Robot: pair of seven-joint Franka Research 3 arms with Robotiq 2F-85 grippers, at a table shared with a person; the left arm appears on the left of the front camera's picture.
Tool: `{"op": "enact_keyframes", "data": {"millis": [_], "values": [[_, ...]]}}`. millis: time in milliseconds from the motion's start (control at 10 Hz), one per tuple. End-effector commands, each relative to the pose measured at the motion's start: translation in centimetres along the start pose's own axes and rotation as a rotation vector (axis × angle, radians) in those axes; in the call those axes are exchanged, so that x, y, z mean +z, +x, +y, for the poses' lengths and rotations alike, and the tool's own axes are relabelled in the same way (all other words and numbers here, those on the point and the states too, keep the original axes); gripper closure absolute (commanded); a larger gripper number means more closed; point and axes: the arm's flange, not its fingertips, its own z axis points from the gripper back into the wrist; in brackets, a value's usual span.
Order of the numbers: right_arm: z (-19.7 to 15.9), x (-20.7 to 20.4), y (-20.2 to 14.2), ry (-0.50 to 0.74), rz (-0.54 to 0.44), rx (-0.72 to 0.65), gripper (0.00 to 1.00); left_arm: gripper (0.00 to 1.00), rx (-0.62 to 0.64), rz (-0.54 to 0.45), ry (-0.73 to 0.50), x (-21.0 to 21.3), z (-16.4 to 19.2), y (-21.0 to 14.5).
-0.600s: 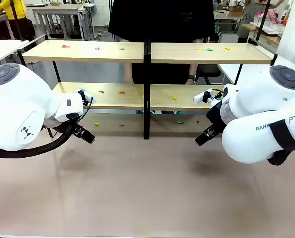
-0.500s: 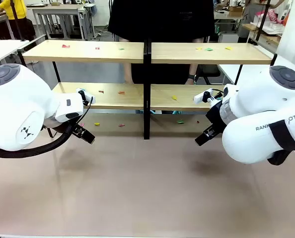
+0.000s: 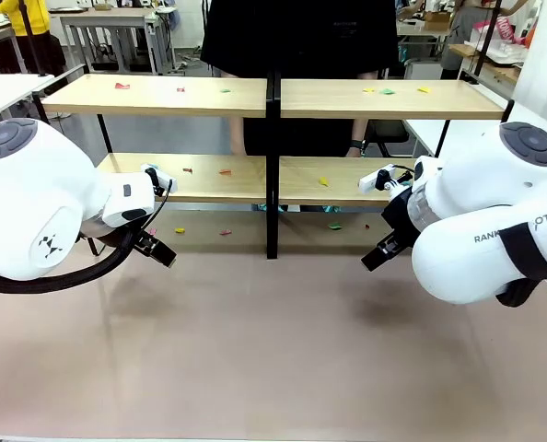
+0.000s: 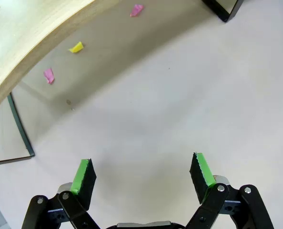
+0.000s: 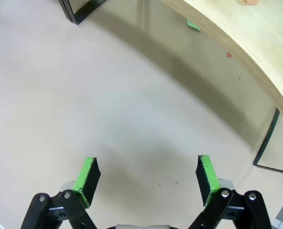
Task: Clean the shelves.
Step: Pick up the Duster when the human hands it over.
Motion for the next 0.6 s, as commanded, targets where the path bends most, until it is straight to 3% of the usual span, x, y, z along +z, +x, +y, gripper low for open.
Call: {"op": "enact_keyframes", "data": {"millis": [0, 400, 500], "values": [[0.0, 0.0, 0.0, 0.000, 0.000, -0.001, 0.00, 0.00, -0.001, 0.000, 0.000, 0.0, 0.0, 0.0], [0.0, 0.0, 0.0, 0.000, 0.000, 0.000, 0.00, 0.00, 0.000, 0.000, 0.000, 0.0, 0.0, 0.0], [0.7, 0.4, 0.0, 0.083, 0.016, 0.010, 0.00, 0.00, -0.063, -0.007, -0.066, 2.0, -0.7, 0.4]]}}
